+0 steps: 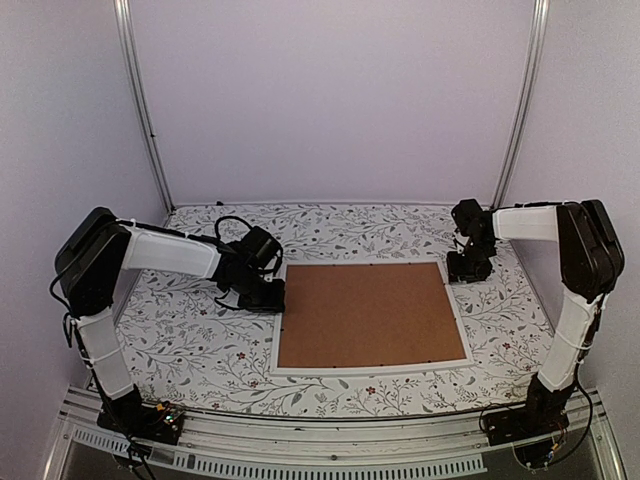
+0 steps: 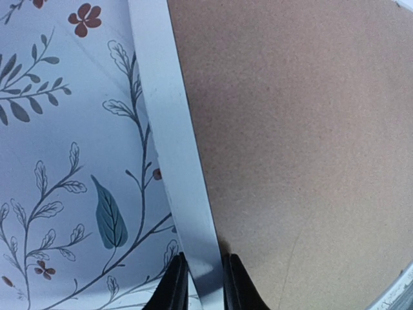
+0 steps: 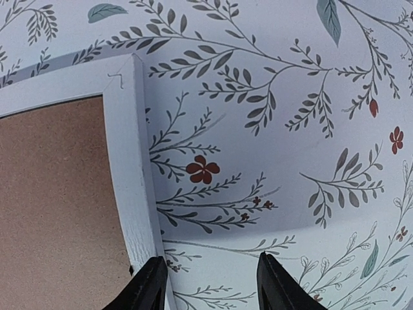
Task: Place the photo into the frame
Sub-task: Press the fastener onto the backboard.
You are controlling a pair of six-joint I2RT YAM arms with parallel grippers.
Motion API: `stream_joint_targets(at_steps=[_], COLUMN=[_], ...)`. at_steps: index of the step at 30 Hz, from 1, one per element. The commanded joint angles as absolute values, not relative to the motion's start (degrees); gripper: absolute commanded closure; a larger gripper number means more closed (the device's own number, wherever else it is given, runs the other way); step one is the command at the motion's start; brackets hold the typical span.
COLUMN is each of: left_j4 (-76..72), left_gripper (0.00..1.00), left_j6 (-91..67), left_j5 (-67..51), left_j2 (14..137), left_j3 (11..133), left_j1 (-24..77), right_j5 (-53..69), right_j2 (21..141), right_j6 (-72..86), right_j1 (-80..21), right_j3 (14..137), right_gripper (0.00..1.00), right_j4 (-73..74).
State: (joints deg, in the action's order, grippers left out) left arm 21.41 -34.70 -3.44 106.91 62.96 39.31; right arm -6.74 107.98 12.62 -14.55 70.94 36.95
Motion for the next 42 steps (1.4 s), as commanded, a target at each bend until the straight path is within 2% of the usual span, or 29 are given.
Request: stream_joint_targets(at_steps=[1,24,38,42], left_j4=[21.6,21.5,20.6,20.6], left_gripper=[0.83,0.83,0.83,0.83], left_j6=[-32.4,-32.5,-32.4,-32.4], left_j5=[-3.7,-4.1,-4.7,-4.6], left_j2=[108.8,109.0,110.5,110.5], left_j3=[62.0,61.7,61.4,61.3], left_j1=[39.0,39.1,39.6,39.6], right_j5=[-7.2,-17.1,-18.7,-18.6], right_j2=[109.9,112.6,120.5,119.1], right_j6=[12.8,16.9,20.0,20.5], right_j1=[-16.0,-25.3,-33.0,-33.4], right_j3=[72.1,73.8,77.4,77.0], right_gripper=[0.49,0.51,0.52,0.52], right_j4=[36.7,42.4,44.0,44.3])
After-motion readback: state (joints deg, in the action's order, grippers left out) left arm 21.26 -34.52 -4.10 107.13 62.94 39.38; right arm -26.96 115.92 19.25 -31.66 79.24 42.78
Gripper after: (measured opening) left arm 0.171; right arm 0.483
